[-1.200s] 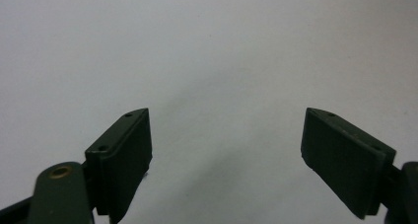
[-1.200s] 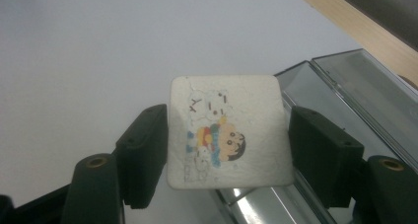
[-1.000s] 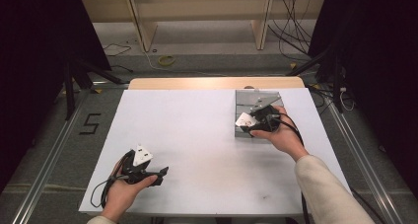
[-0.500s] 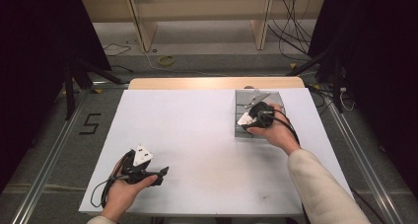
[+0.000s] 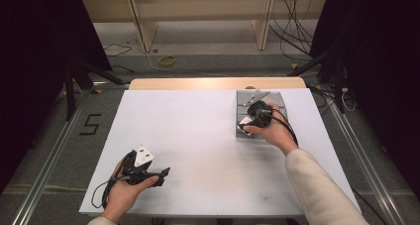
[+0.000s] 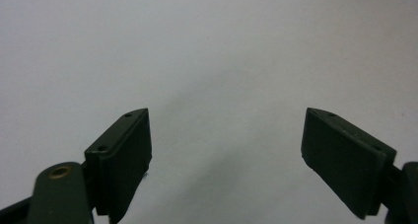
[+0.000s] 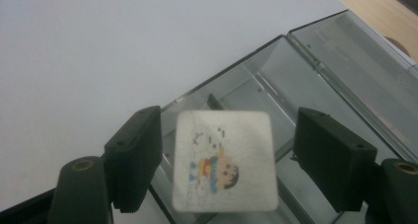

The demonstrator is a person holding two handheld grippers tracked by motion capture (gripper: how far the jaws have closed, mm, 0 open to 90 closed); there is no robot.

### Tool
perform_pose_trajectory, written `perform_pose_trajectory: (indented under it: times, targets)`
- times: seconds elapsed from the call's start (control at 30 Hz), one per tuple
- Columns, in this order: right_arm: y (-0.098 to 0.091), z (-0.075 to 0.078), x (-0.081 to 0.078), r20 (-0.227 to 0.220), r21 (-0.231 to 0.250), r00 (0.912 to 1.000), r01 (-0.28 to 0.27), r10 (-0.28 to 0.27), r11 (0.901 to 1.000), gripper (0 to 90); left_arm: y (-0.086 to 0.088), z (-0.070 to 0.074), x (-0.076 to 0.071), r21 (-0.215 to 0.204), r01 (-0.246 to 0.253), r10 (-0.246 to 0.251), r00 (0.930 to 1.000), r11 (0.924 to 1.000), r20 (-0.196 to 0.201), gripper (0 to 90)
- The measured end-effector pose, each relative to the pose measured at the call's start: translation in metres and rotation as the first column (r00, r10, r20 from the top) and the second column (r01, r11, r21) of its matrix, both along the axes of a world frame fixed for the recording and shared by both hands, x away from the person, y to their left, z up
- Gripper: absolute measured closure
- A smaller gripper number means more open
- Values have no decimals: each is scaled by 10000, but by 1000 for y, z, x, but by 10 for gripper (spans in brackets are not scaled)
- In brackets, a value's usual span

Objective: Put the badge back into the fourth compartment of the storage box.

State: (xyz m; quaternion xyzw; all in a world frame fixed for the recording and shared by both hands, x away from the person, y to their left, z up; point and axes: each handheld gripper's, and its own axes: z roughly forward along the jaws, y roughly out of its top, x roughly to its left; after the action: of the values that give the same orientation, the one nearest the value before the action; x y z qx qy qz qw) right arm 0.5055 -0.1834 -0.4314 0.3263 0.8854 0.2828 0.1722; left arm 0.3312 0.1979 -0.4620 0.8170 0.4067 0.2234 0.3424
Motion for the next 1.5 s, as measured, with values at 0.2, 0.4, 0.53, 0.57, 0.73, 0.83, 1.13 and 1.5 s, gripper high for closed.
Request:
perform_pose_trajectory:
  times: [0.2,0.4,0.53,0.57,0.73,0.83,1.13,1.5]
  targets:
    - [-8,3,1,-16,277,9987,517,-516,9983,422,0,0,0,-33,-30,30,10000,10000,10,188]
    - [-13,-1,0,-374,605,9969,709,-687,9956,675,-1,0,0,-64,-27,27,10000,10000,-7,189]
    - [-15,-5,0,-683,945,9939,932,-869,9912,805,-1,0,0,-29,-18,18,10000,10000,-33,189]
    - [-14,-7,0,-750,986,9934,934,-862,9907,817,-1,0,0,-29,-18,18,10000,10000,-33,189]
    - [-8,-14,0,-860,1046,9930,893,-804,9905,845,-1,0,0,-40,-27,27,10000,10000,-24,189]
    - [-3,-17,-1,-913,964,9932,814,-726,9920,838,0,0,0,-13,-36,36,10000,10000,5,189]
    - [-6,-6,-11,-141,1282,9961,878,-867,9879,701,1,0,0,-41,-49,49,10000,10000,23,189]
    - [-38,-1,-41,526,1524,9893,1270,-1364,9801,411,-2,0,0,-9,-50,50,10000,10000,-20,190]
